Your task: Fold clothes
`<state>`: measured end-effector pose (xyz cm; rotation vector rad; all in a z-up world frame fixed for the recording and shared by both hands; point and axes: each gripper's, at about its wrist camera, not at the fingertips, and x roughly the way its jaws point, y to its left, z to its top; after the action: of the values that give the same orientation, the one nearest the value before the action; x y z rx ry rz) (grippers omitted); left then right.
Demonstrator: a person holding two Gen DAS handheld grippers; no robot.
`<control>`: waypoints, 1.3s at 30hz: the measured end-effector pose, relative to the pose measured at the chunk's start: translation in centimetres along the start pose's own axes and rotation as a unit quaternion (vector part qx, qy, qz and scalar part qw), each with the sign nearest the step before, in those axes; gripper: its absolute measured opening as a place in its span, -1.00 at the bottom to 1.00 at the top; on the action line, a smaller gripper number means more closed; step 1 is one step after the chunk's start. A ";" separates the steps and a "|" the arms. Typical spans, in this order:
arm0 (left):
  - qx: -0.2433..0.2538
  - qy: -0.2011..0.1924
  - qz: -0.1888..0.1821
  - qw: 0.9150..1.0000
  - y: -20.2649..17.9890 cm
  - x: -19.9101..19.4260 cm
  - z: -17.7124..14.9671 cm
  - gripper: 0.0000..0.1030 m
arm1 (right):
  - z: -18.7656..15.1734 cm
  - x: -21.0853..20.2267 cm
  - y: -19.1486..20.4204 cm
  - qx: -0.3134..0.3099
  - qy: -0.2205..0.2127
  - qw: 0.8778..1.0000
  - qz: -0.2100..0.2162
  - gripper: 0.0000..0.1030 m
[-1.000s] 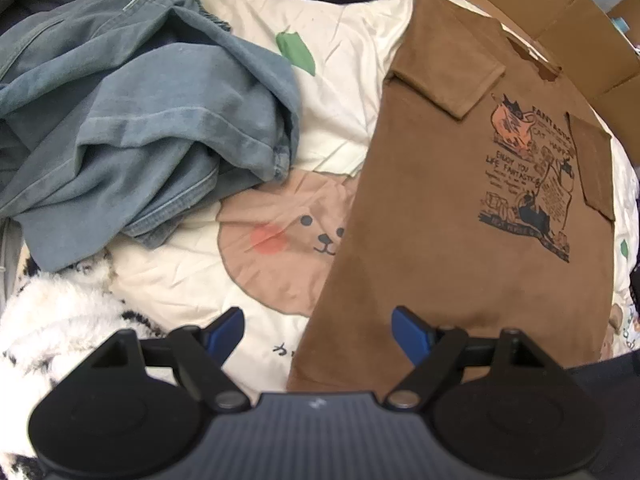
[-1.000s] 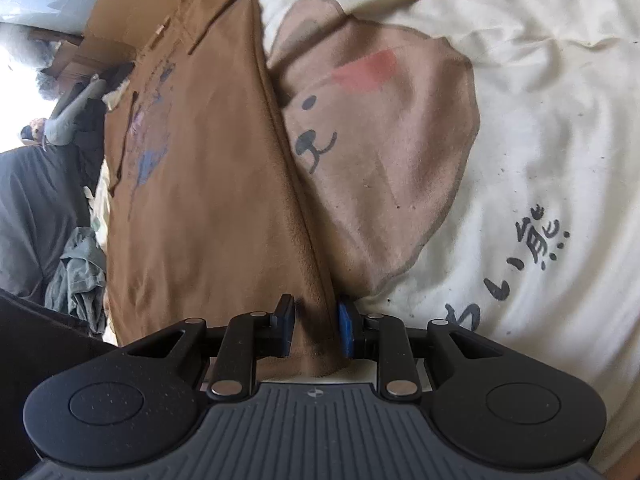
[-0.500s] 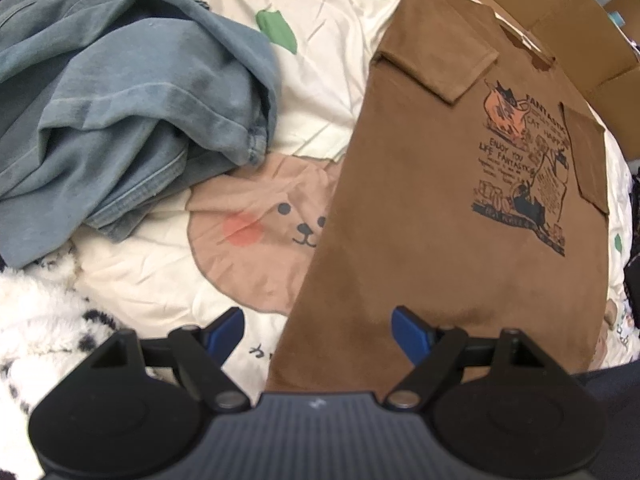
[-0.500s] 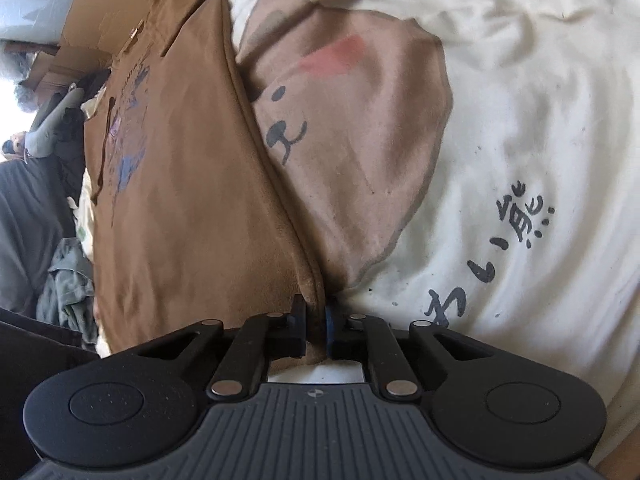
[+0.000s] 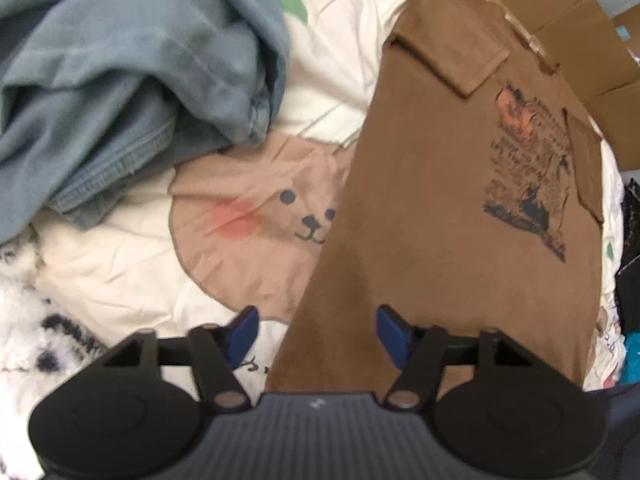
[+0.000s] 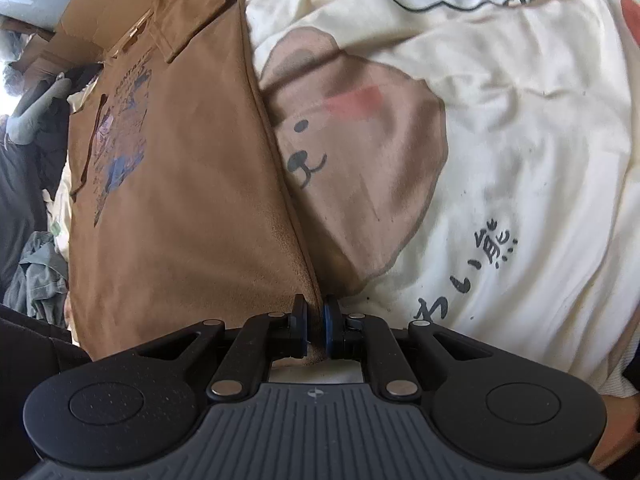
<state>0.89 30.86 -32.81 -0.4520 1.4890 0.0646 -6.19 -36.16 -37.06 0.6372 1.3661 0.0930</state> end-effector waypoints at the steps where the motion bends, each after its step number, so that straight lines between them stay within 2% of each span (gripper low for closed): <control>1: 0.000 0.008 0.001 1.000 0.2 0.6 -0.1 0.01 | 0.1 0.0 0.2 -0.002 0.001 1.000 -0.004 -0.88; 6: -0.003 0.050 0.014 0.999 1.4 3.3 -1.1 -0.01 | 0.4 0.2 0.9 -0.009 0.009 1.000 -0.022 -0.88; 9: -0.007 0.069 0.019 0.997 2.1 4.3 -1.9 -0.14 | 0.6 0.3 1.1 -0.016 0.014 0.999 -0.030 -0.88; 11: -0.009 0.081 0.021 0.996 2.4 4.9 -2.4 -0.30 | 0.8 0.4 1.2 -0.018 0.016 0.999 -0.033 -0.88; 14: -0.014 0.089 0.019 0.996 2.9 5.4 -3.0 -0.32 | 1.1 0.3 1.3 -0.018 0.017 0.999 -0.037 -0.88; 17: -0.025 0.088 0.012 0.996 3.2 5.7 -3.3 -0.32 | 1.1 0.6 1.5 -0.020 0.021 0.999 -0.040 -0.88; 21: -0.016 0.088 0.013 0.996 2.8 6.1 -3.8 -0.32 | 1.1 1.4 1.9 -0.025 0.032 0.998 -0.039 -0.87; 22: -0.012 0.090 0.017 0.996 2.7 6.2 -3.8 -0.39 | 1.0 1.6 2.0 -0.028 0.037 0.998 -0.038 -0.87; 23: -0.011 0.093 0.022 0.995 2.6 6.2 -3.8 -0.62 | 0.9 1.9 2.1 -0.033 0.042 0.998 -0.039 -0.87; 25: -0.014 0.094 0.020 0.995 2.6 5.8 -4.0 -0.90 | 0.8 1.9 2.3 -0.038 0.045 0.998 -0.038 -0.87; 35: -0.009 0.067 -0.003 0.998 2.2 0.9 -5.3 -0.92 | 0.3 -1.6 1.7 -0.046 0.016 0.999 -0.018 -0.89; 39: -0.008 0.056 -0.007 0.998 2.3 -0.5 -5.4 -0.92 | -0.2 -2.5 1.6 -0.049 0.018 0.999 -0.012 -0.90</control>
<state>-4.95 31.25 -33.02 -0.4852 1.5960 0.0417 -6.50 -35.80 -34.08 0.5379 1.3945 0.1514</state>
